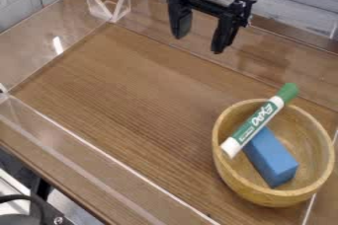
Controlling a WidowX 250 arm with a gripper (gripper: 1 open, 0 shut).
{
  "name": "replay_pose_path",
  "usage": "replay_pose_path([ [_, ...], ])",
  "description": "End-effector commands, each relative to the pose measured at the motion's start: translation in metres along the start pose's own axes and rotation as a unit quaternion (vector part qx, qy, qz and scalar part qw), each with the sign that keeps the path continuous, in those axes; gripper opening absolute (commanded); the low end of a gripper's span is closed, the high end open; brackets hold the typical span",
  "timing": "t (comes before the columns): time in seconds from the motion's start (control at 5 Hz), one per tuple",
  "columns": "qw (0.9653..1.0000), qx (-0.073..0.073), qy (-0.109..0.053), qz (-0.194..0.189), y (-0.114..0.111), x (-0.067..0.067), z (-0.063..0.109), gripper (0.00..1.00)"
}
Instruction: Remove the green marker from inside the brown bowl and put it on the table
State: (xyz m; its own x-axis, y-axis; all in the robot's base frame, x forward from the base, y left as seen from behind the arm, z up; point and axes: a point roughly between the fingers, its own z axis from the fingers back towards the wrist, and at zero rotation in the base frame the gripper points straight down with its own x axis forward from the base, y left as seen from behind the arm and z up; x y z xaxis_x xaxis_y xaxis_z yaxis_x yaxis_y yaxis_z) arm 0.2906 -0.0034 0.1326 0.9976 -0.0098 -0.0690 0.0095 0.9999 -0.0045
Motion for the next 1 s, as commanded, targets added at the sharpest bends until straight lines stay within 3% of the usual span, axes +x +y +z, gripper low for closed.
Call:
replay_pose_path([
  [0.0, 1.0000, -0.002, 0.002, -0.003, -0.007, 0.002, -0.005, 1.00],
  [0.2, 0.9999, -0.005, -0.006, -0.014, -0.025, 0.007, -0.005, 1.00],
  [0.8, 0.9990, -0.011, -0.009, -0.042, -0.051, 0.015, -0.014, 1.00],
])
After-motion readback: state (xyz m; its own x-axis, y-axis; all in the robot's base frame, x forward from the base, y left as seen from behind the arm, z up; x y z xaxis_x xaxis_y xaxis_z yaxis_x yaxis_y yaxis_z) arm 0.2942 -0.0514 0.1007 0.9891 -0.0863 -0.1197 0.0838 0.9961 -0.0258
